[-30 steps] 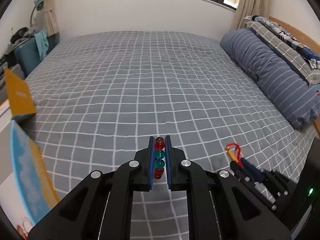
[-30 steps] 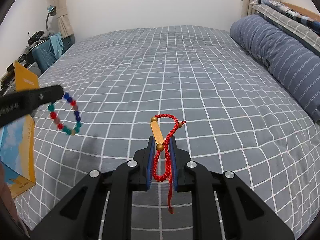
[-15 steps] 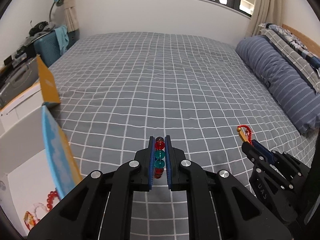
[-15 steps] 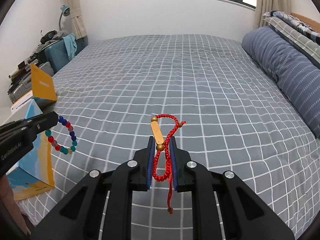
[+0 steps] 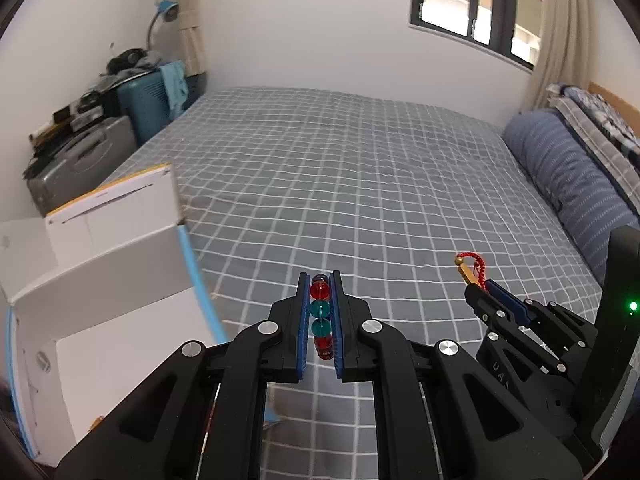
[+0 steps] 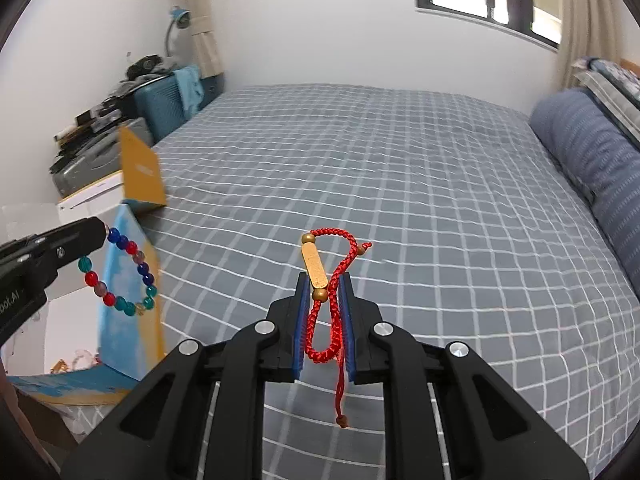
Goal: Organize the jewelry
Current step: 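Carry both held bracelets over the open white box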
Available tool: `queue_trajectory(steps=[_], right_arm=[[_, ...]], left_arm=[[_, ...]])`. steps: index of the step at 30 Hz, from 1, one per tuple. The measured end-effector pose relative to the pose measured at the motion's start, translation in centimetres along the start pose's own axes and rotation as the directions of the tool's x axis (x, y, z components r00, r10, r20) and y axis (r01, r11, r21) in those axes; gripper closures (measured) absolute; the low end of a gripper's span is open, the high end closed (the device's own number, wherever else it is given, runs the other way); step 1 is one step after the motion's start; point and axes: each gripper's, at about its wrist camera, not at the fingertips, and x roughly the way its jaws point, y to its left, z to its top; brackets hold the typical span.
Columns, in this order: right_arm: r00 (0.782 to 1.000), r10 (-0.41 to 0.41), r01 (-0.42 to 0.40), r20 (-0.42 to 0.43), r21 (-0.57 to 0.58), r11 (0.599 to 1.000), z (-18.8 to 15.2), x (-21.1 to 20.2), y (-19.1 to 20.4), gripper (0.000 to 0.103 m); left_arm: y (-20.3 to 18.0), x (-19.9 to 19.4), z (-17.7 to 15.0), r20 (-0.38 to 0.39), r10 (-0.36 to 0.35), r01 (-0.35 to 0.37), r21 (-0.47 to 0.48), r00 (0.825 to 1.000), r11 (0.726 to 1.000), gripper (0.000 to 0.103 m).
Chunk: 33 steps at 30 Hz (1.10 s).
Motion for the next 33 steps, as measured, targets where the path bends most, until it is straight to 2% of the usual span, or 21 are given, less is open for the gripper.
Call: queue_trajectory(steps=[9,16,26,33], right_arm=[[0.995,0.099,-0.097,0.015,-0.087,0.991,1.2,-0.6,7.0,0.089],[0.984,0.178,-0.175,0.006,-0.174,0.969,1.1,-1.1,13.6,0.089],[0.962,0.264,-0.273,-0.069,-0.273,0.923,-1.5,-0.5,22.1,0.089],[0.952,0.258,-0.298,-0.166,-0.293,0.908,-3.6,2.4,25.9,0.089]], left_arm=[[6.2,-3.1,-0.3,0.025,0.092,-0.09,-0.082,0.995,0.993,0.094],[11.6,-4.9,-2.0,0.01,0.188,-0.184,-0.152,0.982,0.971,0.094],[20.5,-4.6,-7.2,-0.106,0.295,-0.313,-0.264,0.95,0.912,0.094],[24.2,-2.5,-10.4,-0.22,0.315,-0.371,-0.302,0.923,0.878,0.094]])
